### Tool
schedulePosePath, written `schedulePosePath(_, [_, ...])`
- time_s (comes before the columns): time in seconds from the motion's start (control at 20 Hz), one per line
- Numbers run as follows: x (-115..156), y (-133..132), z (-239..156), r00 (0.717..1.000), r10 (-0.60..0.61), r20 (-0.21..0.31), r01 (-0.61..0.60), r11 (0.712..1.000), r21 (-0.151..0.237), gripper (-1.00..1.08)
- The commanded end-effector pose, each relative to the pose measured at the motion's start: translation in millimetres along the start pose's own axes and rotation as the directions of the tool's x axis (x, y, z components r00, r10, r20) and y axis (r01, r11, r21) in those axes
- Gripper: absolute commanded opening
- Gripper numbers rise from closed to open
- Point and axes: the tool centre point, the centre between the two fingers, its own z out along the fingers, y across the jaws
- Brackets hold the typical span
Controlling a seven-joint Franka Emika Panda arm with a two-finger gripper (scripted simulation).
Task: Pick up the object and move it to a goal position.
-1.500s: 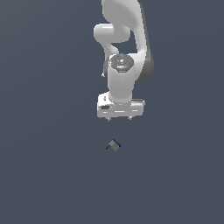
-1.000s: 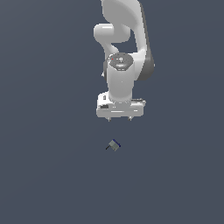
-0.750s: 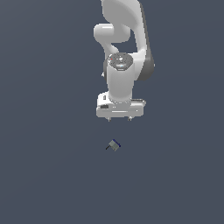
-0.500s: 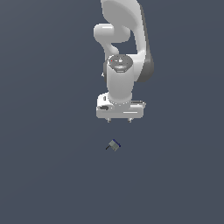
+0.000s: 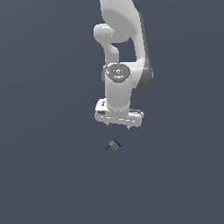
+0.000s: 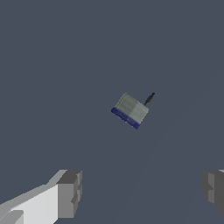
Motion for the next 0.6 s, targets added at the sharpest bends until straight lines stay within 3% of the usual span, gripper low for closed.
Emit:
schedulePosePath(0.0, [7, 2, 7, 0.998, 0.064, 0.000, -0.064, 0.998, -0.002, 1.00])
schedulePosePath(0.25, [22, 5, 25, 0.978, 0.206, -0.002, -0.206, 0.978, -0.007, 1.00])
schedulePosePath(0.55, [39, 10, 46, 0.930, 0.368, -0.009, -0.368, 0.930, -0.016, 1.00])
